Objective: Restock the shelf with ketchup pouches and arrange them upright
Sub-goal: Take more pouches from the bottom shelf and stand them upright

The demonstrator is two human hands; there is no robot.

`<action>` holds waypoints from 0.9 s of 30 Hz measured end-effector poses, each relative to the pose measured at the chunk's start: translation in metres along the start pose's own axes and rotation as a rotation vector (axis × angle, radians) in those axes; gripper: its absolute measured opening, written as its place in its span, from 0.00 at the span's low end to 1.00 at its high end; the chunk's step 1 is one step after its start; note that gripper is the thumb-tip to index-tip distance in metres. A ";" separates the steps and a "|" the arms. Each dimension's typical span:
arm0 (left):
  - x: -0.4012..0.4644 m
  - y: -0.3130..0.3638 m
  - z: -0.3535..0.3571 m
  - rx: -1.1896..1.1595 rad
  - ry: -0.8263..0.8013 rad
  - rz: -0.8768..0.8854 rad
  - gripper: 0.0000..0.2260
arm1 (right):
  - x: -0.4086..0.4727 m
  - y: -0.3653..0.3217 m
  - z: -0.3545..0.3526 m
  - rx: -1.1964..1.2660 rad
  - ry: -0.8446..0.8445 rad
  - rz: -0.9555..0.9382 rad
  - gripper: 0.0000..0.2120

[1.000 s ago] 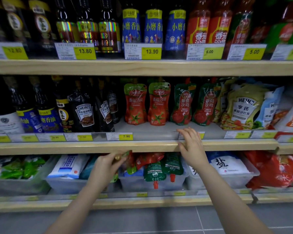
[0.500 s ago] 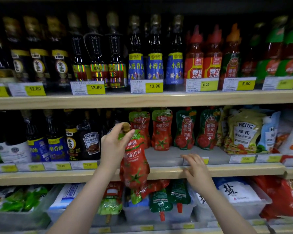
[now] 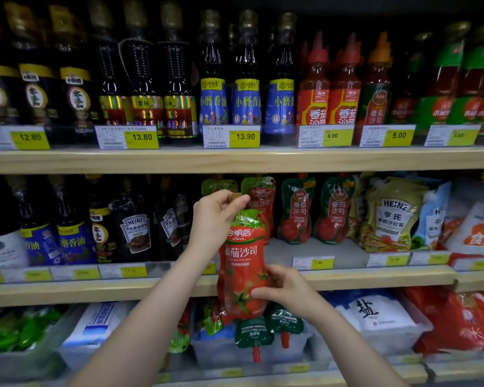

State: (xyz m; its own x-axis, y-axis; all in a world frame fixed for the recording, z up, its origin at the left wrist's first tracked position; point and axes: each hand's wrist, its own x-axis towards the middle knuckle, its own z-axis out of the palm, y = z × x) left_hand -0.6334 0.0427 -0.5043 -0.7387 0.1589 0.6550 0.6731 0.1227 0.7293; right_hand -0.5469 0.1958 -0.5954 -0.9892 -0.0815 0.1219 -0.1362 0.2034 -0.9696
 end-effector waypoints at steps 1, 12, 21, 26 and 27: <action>0.000 -0.002 -0.001 -0.027 -0.009 -0.046 0.12 | -0.001 0.002 -0.001 0.011 0.002 0.004 0.17; -0.080 -0.044 0.002 0.083 -0.108 -0.047 0.29 | 0.027 -0.015 -0.014 -0.106 0.194 -0.162 0.18; -0.034 -0.074 -0.011 0.160 -0.004 -0.044 0.15 | 0.091 -0.024 0.001 -0.451 0.169 -0.272 0.18; -0.035 -0.099 -0.013 0.269 -0.034 -0.170 0.18 | 0.103 0.000 0.007 -0.473 0.096 -0.144 0.15; -0.036 -0.102 -0.013 0.289 -0.031 -0.190 0.18 | 0.104 0.003 0.008 -0.488 0.092 -0.120 0.15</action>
State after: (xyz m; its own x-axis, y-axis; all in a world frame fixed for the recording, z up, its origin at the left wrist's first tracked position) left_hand -0.6762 0.0118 -0.6000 -0.8532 0.1358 0.5036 0.5094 0.4243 0.7487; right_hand -0.6500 0.1799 -0.5874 -0.9628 -0.0505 0.2654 -0.2366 0.6319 -0.7381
